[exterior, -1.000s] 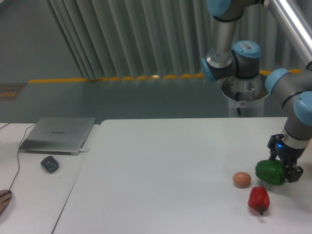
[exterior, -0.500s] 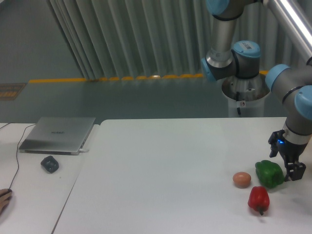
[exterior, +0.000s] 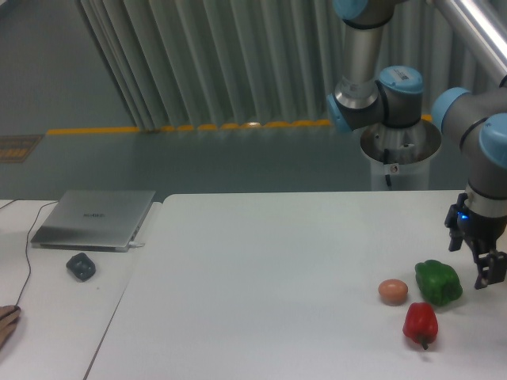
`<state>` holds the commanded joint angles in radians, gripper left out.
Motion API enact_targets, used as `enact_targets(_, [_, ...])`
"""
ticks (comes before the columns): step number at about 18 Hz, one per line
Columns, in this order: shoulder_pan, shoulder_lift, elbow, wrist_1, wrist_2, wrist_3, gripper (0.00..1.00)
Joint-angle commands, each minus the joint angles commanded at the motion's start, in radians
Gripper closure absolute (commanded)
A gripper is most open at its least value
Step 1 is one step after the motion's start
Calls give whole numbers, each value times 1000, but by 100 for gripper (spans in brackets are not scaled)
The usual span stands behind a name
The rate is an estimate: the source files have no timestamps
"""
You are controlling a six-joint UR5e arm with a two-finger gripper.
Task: Place the green pepper on the table
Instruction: 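Open the gripper to release the green pepper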
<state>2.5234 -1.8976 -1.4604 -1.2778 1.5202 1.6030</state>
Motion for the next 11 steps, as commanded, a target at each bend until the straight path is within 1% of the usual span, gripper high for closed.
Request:
enact_targets(3, [2, 0, 14, 3, 3, 9, 0])
enact_targets(5, [2, -1, 35, 3, 12, 23, 0])
enact_targets(7, [5, -2, 54, -5, 21, 26, 0])
enact_targets(9, [3, -2, 55, -12, 64, 28, 0])
enact_targets(11, [3, 2, 55, -38, 69, 26, 0])
